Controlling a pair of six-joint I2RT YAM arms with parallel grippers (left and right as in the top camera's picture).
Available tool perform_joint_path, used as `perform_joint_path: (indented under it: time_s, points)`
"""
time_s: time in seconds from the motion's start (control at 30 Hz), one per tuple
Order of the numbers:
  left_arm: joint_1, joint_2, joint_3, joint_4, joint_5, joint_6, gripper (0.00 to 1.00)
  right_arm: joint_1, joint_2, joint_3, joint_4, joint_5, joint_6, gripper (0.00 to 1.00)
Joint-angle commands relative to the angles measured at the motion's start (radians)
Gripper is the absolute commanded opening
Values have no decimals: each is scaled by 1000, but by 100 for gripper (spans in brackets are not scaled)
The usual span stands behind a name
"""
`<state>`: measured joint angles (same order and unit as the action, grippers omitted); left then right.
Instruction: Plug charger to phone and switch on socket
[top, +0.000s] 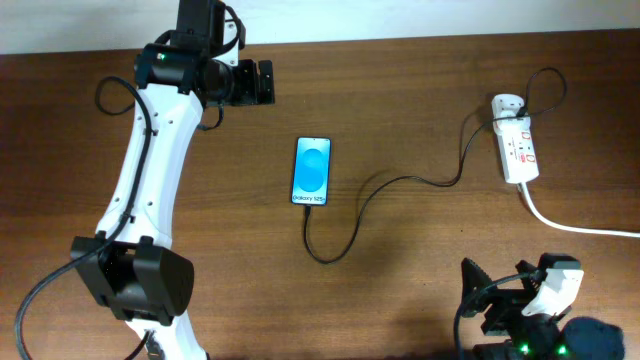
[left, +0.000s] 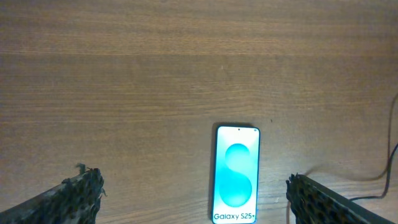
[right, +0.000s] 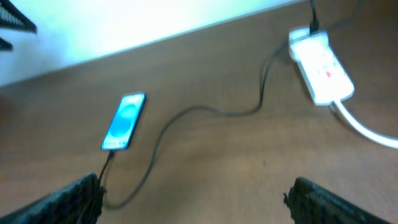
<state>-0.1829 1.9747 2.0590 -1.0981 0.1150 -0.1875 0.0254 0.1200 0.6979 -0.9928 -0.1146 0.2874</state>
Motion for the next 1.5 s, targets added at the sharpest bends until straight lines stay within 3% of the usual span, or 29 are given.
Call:
perform_joint_path:
  time_s: [0.0, 0.23, 0.43, 0.63, 0.77, 0.93, 1.47]
  points:
    - [-2, 6, -1, 1, -8, 2, 99, 10, -96, -98, 69, 22, -3, 98]
    - [-2, 7, -1, 1, -8, 2, 99, 14, -116, -270, 375, 23, -154, 98]
    - [-2, 6, -1, 1, -8, 2, 99, 14, -116, -508, 809, 52, -175, 98]
    - [-2, 6, -1, 1, -8, 2, 99, 14, -116, -678, 1042, 82, -178, 98]
    - [-2, 6, -1, 1, -8, 2, 99, 14, -116, -692, 1048, 114, -180, 98]
    - [-2, 6, -1, 1, -8, 2, 99, 14, -116, -692, 911, 116, -179, 98]
    - [-2, 6, -1, 1, -8, 2, 99, 11, -116, -692, 911, 116, -254, 98]
